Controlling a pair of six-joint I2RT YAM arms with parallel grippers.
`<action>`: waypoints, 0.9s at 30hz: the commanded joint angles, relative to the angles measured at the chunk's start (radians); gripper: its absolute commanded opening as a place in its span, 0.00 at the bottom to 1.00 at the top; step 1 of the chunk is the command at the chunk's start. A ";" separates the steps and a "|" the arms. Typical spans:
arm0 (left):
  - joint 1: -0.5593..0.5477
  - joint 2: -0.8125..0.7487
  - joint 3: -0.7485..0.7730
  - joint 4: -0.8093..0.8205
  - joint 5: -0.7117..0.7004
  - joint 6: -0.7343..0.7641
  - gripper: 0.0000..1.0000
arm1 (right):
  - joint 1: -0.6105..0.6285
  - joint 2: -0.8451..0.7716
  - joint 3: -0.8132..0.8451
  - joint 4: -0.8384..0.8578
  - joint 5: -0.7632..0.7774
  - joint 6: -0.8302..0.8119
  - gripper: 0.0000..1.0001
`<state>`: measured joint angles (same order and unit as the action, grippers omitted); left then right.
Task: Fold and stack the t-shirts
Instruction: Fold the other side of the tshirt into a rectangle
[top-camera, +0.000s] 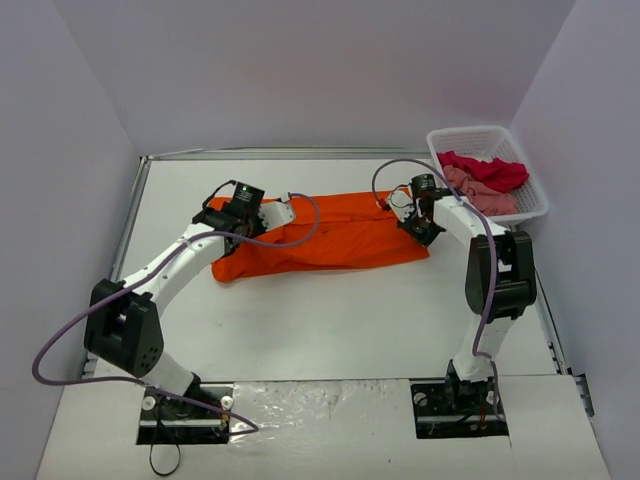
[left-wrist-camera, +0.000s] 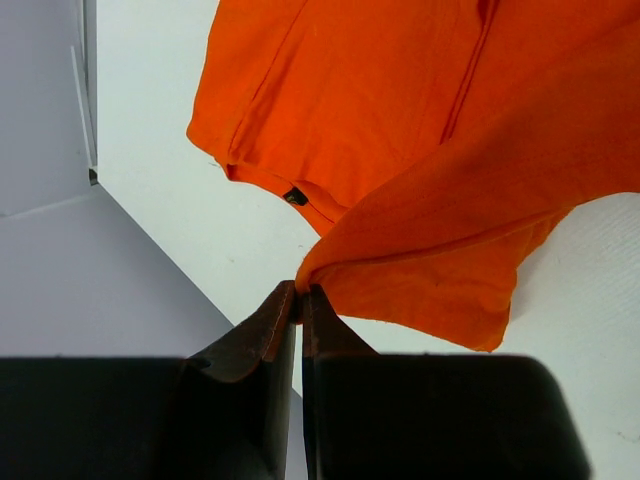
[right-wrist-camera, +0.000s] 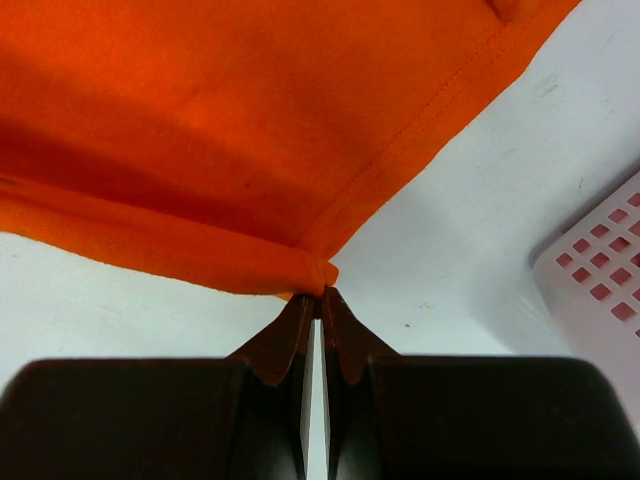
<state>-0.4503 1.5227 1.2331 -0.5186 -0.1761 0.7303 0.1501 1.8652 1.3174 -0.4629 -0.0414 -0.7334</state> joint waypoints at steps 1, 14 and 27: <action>0.016 0.016 0.049 0.043 0.004 0.035 0.02 | -0.007 0.021 0.048 -0.037 0.008 0.009 0.00; 0.039 0.099 0.098 0.078 0.009 0.066 0.02 | -0.018 0.091 0.103 -0.034 0.006 0.017 0.00; 0.048 0.172 0.137 0.103 0.006 0.087 0.02 | -0.023 0.132 0.129 -0.034 0.008 0.022 0.00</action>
<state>-0.4095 1.6974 1.3239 -0.4358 -0.1684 0.7933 0.1360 1.9919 1.4124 -0.4637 -0.0414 -0.7246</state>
